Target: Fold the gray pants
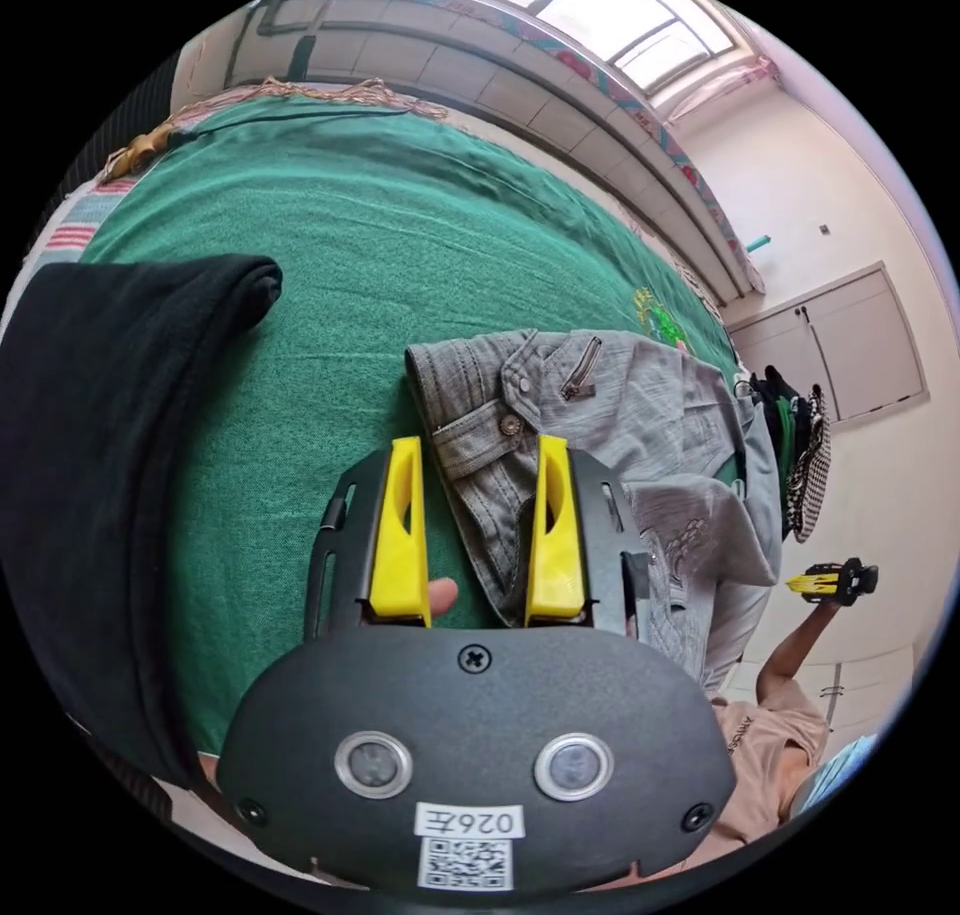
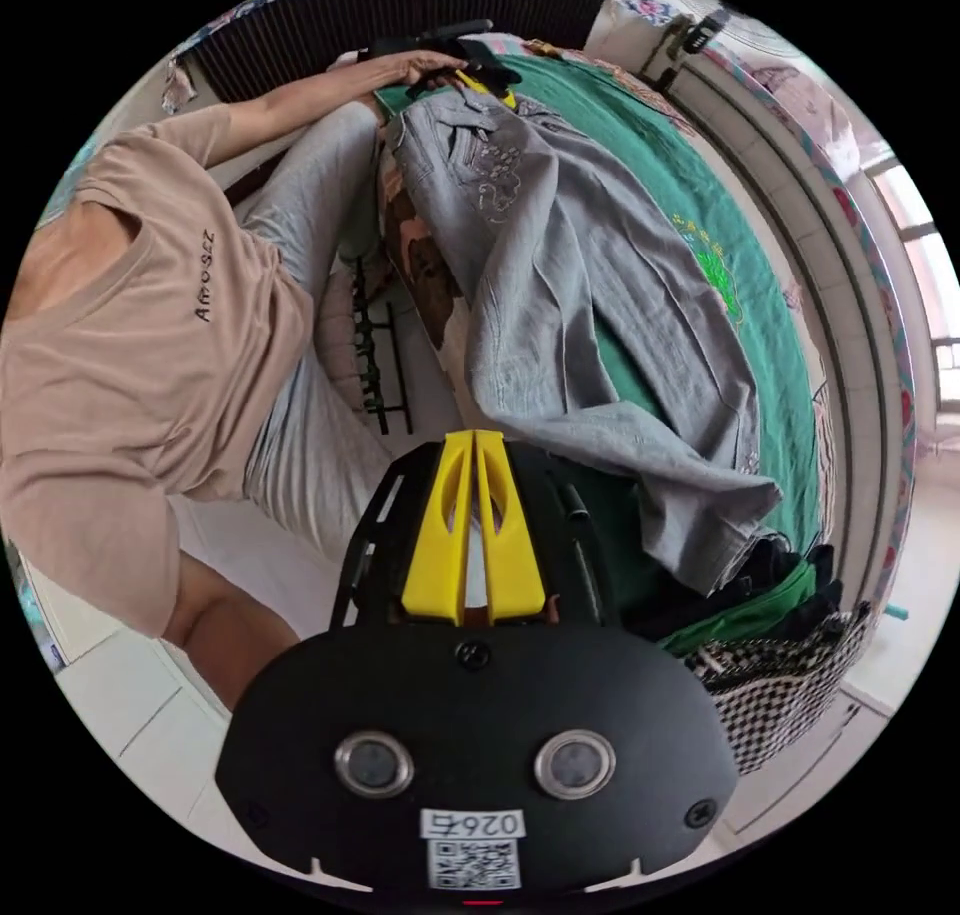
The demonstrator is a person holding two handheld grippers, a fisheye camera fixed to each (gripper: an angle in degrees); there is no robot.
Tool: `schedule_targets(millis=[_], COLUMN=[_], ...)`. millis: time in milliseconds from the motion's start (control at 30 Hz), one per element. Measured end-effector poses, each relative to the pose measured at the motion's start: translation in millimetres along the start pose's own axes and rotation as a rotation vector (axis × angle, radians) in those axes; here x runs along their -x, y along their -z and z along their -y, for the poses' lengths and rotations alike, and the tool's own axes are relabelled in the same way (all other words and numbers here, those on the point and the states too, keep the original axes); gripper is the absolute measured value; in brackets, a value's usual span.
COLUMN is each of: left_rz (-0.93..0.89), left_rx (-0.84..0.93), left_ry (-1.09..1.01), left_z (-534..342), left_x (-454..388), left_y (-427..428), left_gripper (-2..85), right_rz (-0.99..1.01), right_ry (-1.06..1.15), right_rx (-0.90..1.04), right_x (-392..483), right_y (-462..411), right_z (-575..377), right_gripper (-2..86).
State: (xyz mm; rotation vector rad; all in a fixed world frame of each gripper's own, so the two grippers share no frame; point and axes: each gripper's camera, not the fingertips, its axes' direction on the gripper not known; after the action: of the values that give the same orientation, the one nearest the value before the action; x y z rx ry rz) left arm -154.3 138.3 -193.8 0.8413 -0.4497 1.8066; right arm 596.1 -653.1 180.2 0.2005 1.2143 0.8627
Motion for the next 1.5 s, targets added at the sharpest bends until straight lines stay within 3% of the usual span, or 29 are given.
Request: schedule_targets(millis=[133, 200, 300, 367, 433, 567, 633, 700, 767, 967, 1100, 1200, 1333, 1500], left_rz=[-0.043, -0.091, -0.151, -0.204, -0.263, -0.309, -0.301, -0.381, -0.317, -0.179, -0.084, 0.106, 0.183, 0.221], left_rx=[-0.033, -0.056, -0.099, -0.146, -0.170, -0.176, -0.118, -0.004, 0.018, -0.125, -0.186, -0.217, -0.132, -0.120], left_ry=[-0.009, -0.015, -0.020, -0.002, 0.036, 0.061, 0.034, 0.036, -0.035, -0.110, -0.031, 0.051, 0.032, 0.010], left_z=[-2.8, -3.7, -8.4, -15.1, -17.9, -13.8, -5.1, 9.0, 25.0, 53.0, 66.2, 74.9, 88.7, 95.7], left_x=[17.2, 24.3, 33.3, 45.9, 58.5, 68.5, 62.7, 55.4, 35.9, 37.0, 68.2, 87.4, 95.0, 91.3], left_y=[-8.9, -12.3, -14.9, -15.8, -16.9, -20.1, -28.3, -45.7, -45.7, 23.7, 73.5, 101.2, 84.3, 62.0], left_gripper=[11.8, 13.2, 16.0, 16.3, 16.4, 15.5, 11.1, 6.4, 5.9, 5.3, 5.1, 5.2, 5.4, 5.5], right_rz=[-0.060, -0.168, -0.275, -0.250, -0.170, -0.125, -0.054, -0.010, 0.082, 0.282, 0.502, 0.666, 0.422, -0.148], right_ry=[-0.166, -0.321, -0.367, -0.361, -0.386, -0.568, -0.599, -0.749, -0.803, -0.954, -0.873, -0.785, -0.962, -1.246], right_rx=[-0.210, -0.469, -0.748, -0.808, -0.740, -0.085, 0.098, -0.089, -0.140, -0.254, -0.414, -0.580, -0.593, -0.332], right_x=[-5.4, -16.2, -36.2, -64.0, -105.1, -204.9, -224.3, -234.0, -247.1, -293.1, -299.4, -314.8, -376.2, -504.9], right_y=[70.5, 127.1, 170.7, 176.7, 165.0, 49.8, 0.5, 24.9, 43.3, 97.6, 140.9, 172.2, 207.1, 229.5], right_z=[-50.2, -68.4, -40.9, 7.6, 77.6, 228.6, 242.1, 219.0, 206.8, 201.5, 246.5, 278.9, 282.4, 264.4], right_gripper=[-1.2, -1.0, -1.0, -0.9, -0.9, -0.9, -0.9, -0.9, -0.9, -0.9, -0.9, -0.9, -0.8, 0.6])
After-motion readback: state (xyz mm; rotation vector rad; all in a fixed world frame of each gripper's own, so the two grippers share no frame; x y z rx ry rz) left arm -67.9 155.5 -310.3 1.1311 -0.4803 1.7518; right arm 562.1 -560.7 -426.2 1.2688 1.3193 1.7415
